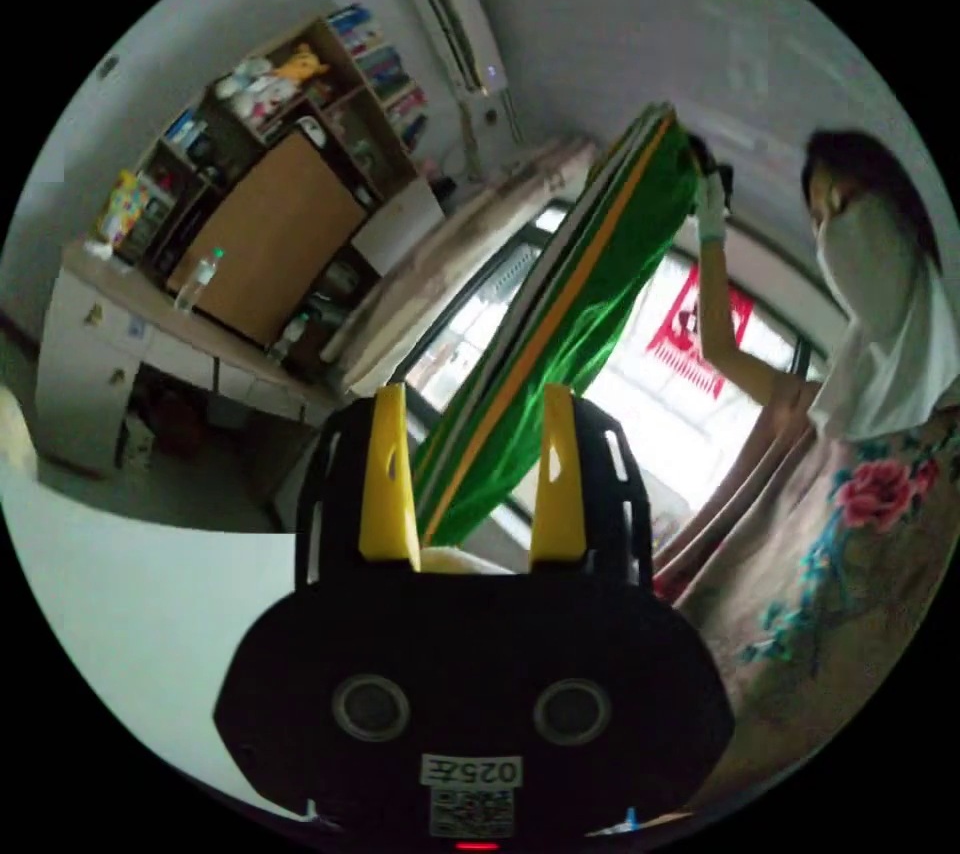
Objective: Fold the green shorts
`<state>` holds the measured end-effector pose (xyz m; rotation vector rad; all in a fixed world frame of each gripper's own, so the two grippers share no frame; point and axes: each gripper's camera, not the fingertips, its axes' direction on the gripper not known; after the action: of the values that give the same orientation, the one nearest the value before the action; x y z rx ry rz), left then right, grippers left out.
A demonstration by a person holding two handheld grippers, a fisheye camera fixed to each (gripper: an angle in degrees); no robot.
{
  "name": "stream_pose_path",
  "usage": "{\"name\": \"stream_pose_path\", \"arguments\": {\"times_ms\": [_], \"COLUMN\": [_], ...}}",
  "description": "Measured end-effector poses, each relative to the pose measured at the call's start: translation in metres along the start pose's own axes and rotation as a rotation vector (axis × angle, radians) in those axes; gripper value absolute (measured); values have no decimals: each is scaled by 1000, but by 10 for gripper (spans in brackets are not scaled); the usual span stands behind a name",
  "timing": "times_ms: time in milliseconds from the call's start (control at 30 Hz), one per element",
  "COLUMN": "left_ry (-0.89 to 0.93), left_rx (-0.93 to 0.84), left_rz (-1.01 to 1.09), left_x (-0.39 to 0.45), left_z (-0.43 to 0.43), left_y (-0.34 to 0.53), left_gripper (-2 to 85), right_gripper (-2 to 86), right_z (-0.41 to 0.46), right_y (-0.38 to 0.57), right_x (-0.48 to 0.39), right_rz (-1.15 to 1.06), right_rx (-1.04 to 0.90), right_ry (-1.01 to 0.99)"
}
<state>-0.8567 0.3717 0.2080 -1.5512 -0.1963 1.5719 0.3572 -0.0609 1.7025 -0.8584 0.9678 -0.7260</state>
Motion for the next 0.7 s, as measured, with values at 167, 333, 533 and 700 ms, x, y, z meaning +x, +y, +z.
{"name": "stream_pose_path", "arguments": {"times_ms": [167,333,533,700], "left_ry": [269,702,780,720], "left_rx": [259,593,724,859], "left_rz": [-316,-872,-985,-1027], "left_x": [-19,-73,-114,-157], "left_z": [-68,-60,-44,-41], "left_y": [27,71,19,-27], "left_gripper": [202,211,228,219], "right_gripper": [71,70,71,72], "right_z": [25,38,52,67], "right_y": [-49,-93,-119,-135], "right_x": [-13,-15,-9,6], "right_rz": [54,89,128,182], "right_rx": [-73,-82,-58,-81], "right_ry": [356,462,545,613]}}
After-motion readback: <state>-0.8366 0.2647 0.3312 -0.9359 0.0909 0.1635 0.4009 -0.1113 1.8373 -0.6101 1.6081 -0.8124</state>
